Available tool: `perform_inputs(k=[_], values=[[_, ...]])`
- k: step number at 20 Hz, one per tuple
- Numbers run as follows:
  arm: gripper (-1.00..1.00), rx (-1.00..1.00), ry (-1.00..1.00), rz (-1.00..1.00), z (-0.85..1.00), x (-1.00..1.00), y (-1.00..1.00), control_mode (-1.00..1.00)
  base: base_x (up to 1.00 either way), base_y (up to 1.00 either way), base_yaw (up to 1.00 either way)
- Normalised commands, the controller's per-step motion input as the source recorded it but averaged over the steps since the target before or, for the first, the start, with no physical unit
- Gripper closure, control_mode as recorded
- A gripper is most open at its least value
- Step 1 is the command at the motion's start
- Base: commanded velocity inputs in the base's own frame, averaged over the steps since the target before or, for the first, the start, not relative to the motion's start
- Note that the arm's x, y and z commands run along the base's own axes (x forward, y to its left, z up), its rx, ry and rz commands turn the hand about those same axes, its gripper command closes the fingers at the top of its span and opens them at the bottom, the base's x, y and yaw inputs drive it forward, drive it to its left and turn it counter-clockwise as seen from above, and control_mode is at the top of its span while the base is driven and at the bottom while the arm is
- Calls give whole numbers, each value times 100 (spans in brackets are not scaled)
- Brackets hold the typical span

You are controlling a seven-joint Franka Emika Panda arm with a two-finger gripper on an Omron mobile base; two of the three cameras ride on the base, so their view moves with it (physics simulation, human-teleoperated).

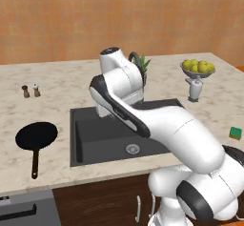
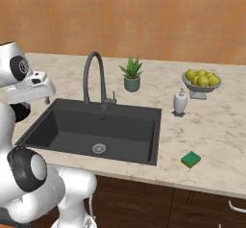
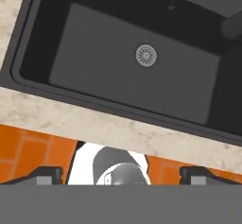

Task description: Pick the pan and sponge and place them into the sink. Then turn on the water.

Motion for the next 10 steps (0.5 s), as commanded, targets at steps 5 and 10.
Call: perform_inputs(k=[5, 10], values=[[-100, -19, 13, 0, -32, 18, 56, -100, 0, 0, 0], [-100, -2, 7, 0, -60, 58, 79, -100, 0, 0, 0]])
